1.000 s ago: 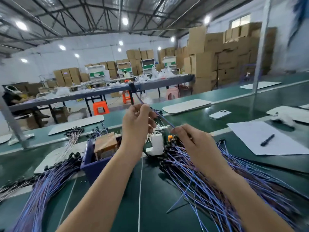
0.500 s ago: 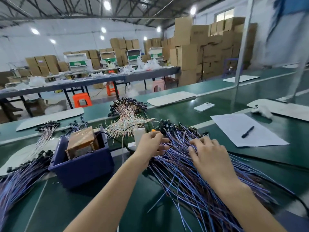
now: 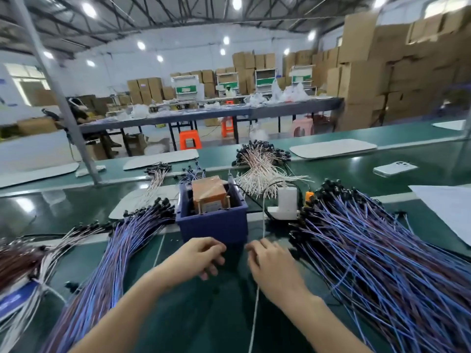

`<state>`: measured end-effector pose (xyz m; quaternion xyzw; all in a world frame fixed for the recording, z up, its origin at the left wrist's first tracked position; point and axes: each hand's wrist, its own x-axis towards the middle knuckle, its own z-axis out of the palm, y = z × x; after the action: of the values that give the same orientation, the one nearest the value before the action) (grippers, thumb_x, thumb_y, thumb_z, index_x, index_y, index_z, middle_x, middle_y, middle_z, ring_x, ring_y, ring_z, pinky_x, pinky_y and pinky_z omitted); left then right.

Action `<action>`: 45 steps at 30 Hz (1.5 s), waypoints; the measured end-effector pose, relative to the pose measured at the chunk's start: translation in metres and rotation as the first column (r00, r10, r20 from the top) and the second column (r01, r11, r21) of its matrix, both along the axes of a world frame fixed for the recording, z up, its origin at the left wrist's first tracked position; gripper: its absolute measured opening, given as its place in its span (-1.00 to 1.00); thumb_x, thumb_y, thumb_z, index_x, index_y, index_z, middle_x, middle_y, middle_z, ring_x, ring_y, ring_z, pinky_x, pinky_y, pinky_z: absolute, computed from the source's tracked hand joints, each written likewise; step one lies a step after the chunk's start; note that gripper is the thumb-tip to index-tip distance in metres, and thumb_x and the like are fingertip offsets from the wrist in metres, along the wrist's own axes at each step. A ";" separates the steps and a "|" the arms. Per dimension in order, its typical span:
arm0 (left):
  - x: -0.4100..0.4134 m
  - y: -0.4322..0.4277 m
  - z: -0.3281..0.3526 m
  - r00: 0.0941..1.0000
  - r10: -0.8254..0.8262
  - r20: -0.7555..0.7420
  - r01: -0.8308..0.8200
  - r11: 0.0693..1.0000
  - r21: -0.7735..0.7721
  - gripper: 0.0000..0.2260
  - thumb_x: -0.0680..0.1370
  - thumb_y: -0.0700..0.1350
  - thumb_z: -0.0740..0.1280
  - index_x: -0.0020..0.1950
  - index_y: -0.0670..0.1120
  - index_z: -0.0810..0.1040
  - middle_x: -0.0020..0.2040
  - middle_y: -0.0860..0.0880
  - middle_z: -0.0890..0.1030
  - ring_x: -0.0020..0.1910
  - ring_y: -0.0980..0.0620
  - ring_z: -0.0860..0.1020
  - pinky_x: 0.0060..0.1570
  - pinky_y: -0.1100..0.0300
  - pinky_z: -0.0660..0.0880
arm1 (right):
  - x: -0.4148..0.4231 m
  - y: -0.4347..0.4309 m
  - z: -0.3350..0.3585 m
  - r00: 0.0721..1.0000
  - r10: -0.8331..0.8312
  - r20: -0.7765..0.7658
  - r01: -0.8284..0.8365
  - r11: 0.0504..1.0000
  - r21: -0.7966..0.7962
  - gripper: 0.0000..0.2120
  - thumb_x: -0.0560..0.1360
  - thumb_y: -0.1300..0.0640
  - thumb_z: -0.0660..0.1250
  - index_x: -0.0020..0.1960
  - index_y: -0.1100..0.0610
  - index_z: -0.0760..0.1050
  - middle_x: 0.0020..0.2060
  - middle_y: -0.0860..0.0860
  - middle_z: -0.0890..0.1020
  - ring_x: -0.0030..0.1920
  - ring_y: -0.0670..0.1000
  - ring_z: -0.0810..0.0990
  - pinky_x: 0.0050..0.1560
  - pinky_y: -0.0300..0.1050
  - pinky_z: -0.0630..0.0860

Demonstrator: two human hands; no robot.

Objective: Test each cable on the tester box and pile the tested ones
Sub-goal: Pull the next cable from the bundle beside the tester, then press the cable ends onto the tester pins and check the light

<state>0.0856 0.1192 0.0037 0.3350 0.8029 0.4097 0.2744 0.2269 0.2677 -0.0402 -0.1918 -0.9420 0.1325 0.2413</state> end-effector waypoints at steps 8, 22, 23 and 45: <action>-0.075 -0.105 -0.010 0.740 0.322 -0.591 -0.450 0.889 -0.080 -0.83 0.65 -0.11 0.25 0.14 -0.04 0.61 0.06 -0.07 0.67 0.00 -0.04 0.59 0.01 0.10 0.50 | -0.032 -0.006 -0.031 0.998 0.013 0.055 -0.008 0.996 -0.092 -0.75 0.67 0.01 0.14 0.28 -0.08 0.50 0.16 -0.10 0.52 0.19 0.00 0.43 0.20 -0.10 0.38; -0.104 -0.129 -0.029 0.643 0.301 -0.704 -0.573 0.799 -0.182 -0.71 0.67 -0.02 0.16 0.36 0.01 0.49 0.34 -0.12 0.46 0.33 -0.14 0.39 0.31 -0.07 0.31 | -0.031 -0.001 -0.032 1.000 0.018 -0.026 -0.024 0.968 -0.250 -0.80 0.64 0.16 0.21 0.13 0.00 0.58 0.05 -0.06 0.57 0.13 0.02 0.49 0.20 -0.02 0.44; -0.105 -0.131 -0.028 0.627 0.344 -0.699 -0.593 0.793 -0.141 -0.71 0.67 -0.03 0.16 0.36 0.01 0.50 0.34 -0.13 0.47 0.33 -0.14 0.39 0.31 -0.08 0.31 | -0.030 -0.001 -0.032 0.999 0.019 -0.029 -0.026 0.968 -0.250 -0.81 0.64 0.16 0.21 0.13 0.00 0.58 0.04 -0.07 0.57 0.13 0.02 0.49 0.20 -0.02 0.44; -0.108 -0.128 -0.023 0.678 0.252 -0.690 -0.485 0.859 -0.163 -0.66 0.69 -0.06 0.13 0.45 0.03 0.45 0.56 -0.08 0.27 0.50 -0.14 0.26 0.45 -0.10 0.24 | -0.025 -0.003 -0.028 0.997 0.006 -0.075 -0.027 0.959 -0.284 -0.78 0.64 0.16 0.20 0.14 0.01 0.59 -0.02 -0.10 0.53 0.04 -0.02 0.48 0.01 -0.09 0.44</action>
<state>-0.0223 -0.0089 -0.0190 0.2323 0.9553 0.1740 -0.0571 0.2019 0.2651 -0.0686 -0.2116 -0.9054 0.2755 0.2442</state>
